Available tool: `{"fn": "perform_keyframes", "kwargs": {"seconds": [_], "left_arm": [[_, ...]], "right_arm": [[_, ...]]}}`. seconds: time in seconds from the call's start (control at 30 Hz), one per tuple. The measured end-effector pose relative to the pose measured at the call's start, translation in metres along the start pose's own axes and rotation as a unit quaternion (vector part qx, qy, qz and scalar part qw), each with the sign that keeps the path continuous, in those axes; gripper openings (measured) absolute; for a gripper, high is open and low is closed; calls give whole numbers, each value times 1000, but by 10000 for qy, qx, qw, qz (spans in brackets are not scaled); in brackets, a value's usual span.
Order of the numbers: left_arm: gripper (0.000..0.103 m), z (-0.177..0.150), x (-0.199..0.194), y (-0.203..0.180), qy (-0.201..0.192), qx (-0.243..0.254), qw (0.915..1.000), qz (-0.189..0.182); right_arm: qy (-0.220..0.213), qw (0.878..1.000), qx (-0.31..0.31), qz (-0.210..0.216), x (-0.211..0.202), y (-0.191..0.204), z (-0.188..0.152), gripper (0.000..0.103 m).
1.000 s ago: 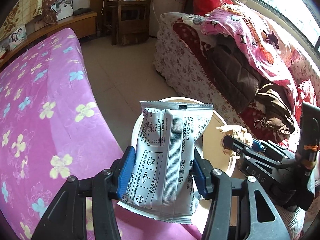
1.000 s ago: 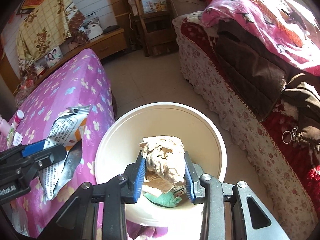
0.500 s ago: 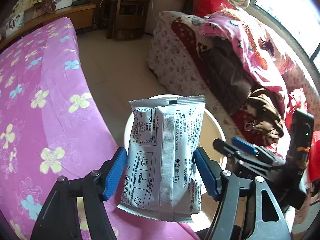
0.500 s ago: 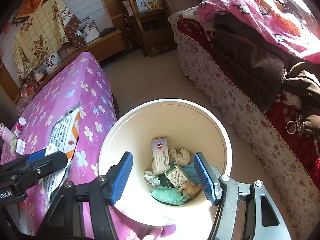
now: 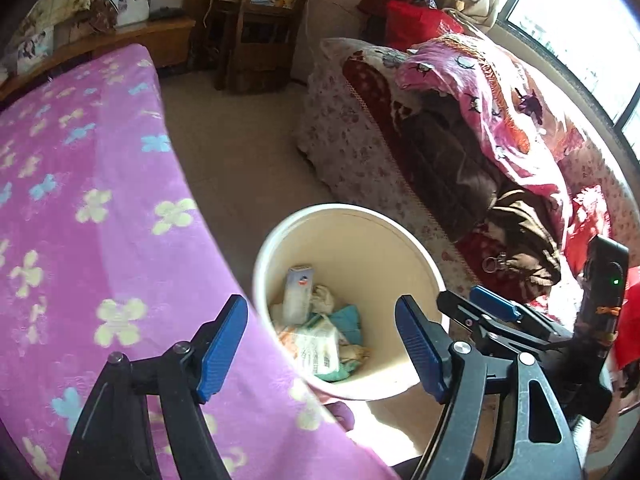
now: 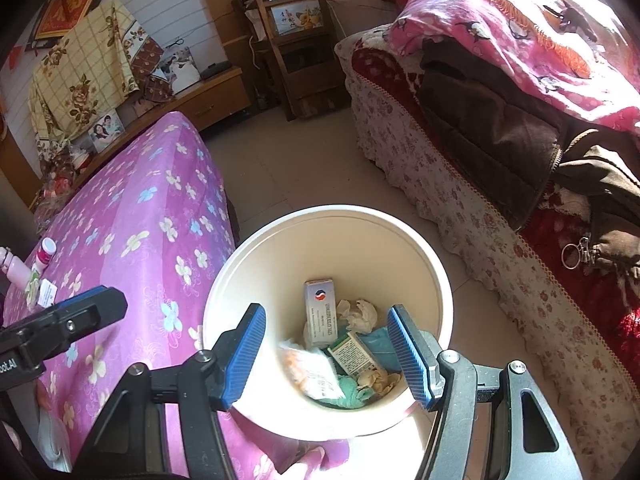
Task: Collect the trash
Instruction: 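Bring both tools back over the milk carton and tissue pack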
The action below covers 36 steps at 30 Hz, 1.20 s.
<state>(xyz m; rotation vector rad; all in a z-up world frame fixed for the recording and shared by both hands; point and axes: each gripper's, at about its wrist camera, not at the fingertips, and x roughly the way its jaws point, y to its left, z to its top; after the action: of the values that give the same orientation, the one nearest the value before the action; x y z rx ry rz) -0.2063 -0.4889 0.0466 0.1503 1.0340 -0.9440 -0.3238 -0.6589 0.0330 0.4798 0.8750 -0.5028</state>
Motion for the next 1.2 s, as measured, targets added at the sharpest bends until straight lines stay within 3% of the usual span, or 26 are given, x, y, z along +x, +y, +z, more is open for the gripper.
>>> {"fn": "perform_keyframes", "kwargs": {"seconds": [0.2, 0.6, 0.87, 1.2], "left_arm": [[77, -10, -23, 13, -285, 138, 9985, 439], [77, -31, -97, 78, -954, -207, 9892, 1095], [77, -54, -149, 134, -1268, -580, 9770, 1611], [77, -88, -194, 216, -1332, -1221, 9578, 2233]], "right_arm": [[-4, 9998, -178, 122, -6, 23, -8, 67], [-285, 9954, -882, 253, -38, 112, -18, 67], [-352, 9883, -1370, 563, -45, 191, -28, 67], [-114, 9745, -1965, 1078, -31, 286, -50, 67]]}}
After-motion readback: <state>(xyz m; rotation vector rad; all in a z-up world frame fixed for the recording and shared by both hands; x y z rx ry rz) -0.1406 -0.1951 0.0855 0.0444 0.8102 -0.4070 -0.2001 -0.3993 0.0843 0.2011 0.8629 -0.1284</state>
